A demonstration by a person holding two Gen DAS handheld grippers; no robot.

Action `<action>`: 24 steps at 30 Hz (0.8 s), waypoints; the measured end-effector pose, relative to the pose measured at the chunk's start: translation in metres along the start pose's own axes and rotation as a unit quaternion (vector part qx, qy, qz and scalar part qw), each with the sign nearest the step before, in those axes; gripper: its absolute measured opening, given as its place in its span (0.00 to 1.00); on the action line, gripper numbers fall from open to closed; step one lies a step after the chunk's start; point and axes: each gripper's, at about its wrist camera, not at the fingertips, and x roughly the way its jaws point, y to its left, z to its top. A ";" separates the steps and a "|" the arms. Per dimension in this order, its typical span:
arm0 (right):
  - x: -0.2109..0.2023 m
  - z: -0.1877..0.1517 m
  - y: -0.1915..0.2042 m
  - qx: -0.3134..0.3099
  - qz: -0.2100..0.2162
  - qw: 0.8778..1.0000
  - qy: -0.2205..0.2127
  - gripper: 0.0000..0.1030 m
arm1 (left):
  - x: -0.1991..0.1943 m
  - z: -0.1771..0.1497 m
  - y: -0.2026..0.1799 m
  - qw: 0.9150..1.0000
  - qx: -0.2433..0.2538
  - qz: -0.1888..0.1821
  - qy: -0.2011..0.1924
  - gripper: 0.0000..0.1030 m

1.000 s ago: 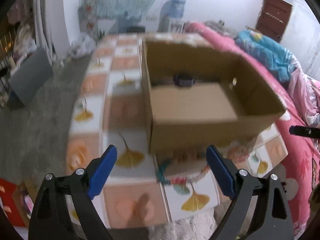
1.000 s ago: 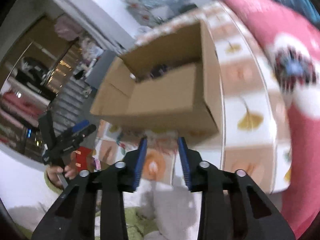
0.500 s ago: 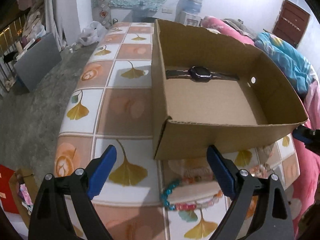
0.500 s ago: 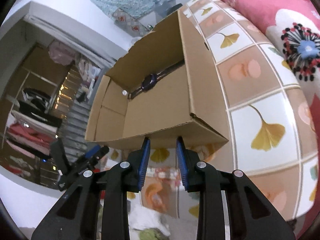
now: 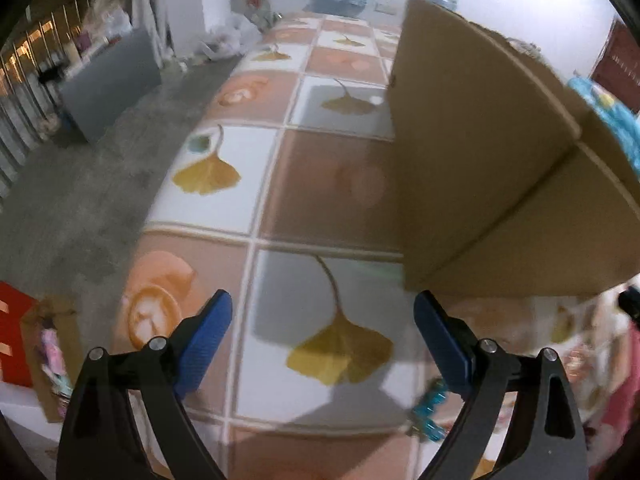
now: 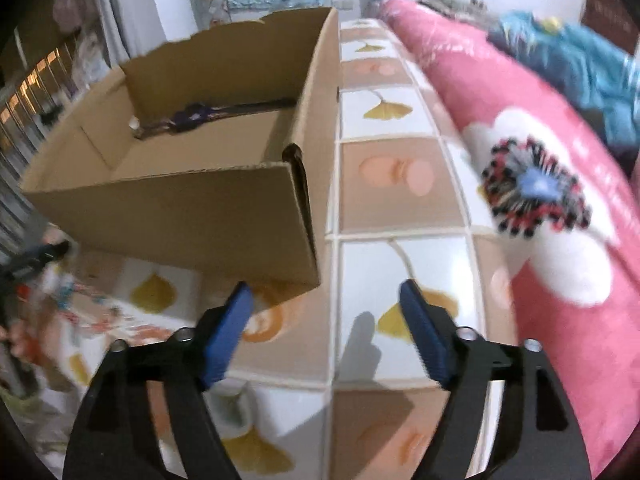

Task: Organize jewelry
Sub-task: 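Move the right tool toward the beaded bracelet on the table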

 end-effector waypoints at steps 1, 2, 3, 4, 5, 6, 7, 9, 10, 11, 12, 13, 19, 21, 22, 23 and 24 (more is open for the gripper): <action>0.003 0.002 0.002 -0.010 -0.015 1.000 -0.001 0.79 | 0.003 0.001 -0.004 1.000 0.016 0.016 0.001 0.91; 0.006 0.003 0.002 -0.015 -0.021 1.000 0.000 0.83 | 0.005 0.001 -0.007 0.999 0.027 0.026 0.004 0.92; 0.012 0.004 0.004 -0.021 -0.029 0.999 0.004 0.85 | 0.006 0.002 -0.009 0.999 0.036 0.032 0.001 0.95; 0.017 0.005 0.006 -0.024 -0.034 0.999 0.010 0.86 | 0.007 0.002 -0.009 0.999 0.036 0.034 0.000 0.95; 0.022 0.006 0.008 -0.027 -0.037 0.999 0.018 0.87 | 0.008 0.003 -0.007 0.999 0.029 0.030 0.002 0.96; 0.026 0.005 0.008 -0.028 -0.037 0.999 0.024 0.88 | 0.009 0.003 -0.005 0.999 0.025 0.027 0.004 0.96; 0.031 0.004 0.008 -0.028 -0.036 0.998 0.034 0.92 | 0.009 0.002 -0.003 0.999 0.023 0.023 0.003 0.96; 0.034 0.003 0.005 -0.018 -0.027 0.999 0.038 0.92 | 0.009 0.000 -0.002 0.999 0.026 0.022 -0.005 0.96; 0.034 0.003 0.003 -0.016 -0.023 0.999 0.040 0.92 | 0.009 -0.001 -0.002 0.999 0.028 0.023 -0.010 0.96; 0.034 0.002 0.002 -0.015 -0.019 0.999 0.041 0.92 | 0.008 -0.002 -0.002 0.999 0.030 0.023 -0.012 0.96; 0.034 0.002 0.001 -0.016 -0.017 0.999 0.040 0.92 | 0.008 -0.002 -0.003 0.999 0.033 0.023 -0.011 0.96; 0.033 0.000 0.000 -0.018 -0.015 0.999 0.039 0.92 | 0.009 -0.001 -0.002 0.999 0.034 0.023 -0.006 0.96; 0.029 -0.004 -0.003 -0.011 -0.017 0.999 0.026 0.92 | 0.012 0.004 0.000 0.999 0.027 0.014 0.012 0.96; 0.026 -0.009 -0.004 -0.006 -0.013 1.000 0.019 0.92 | 0.011 0.003 0.000 0.999 0.028 0.015 0.009 0.96; 0.025 -0.011 -0.005 -0.003 -0.011 1.000 0.016 0.92 | 0.011 0.003 0.000 0.999 0.027 0.016 0.006 0.96; 0.024 -0.012 -0.006 0.000 -0.010 1.000 0.015 0.92 | 0.011 0.002 0.000 0.999 0.028 0.016 0.004 0.96; 0.022 -0.015 -0.006 0.003 -0.010 1.000 0.011 0.92 | 0.011 0.002 0.000 0.999 0.027 0.016 0.004 0.96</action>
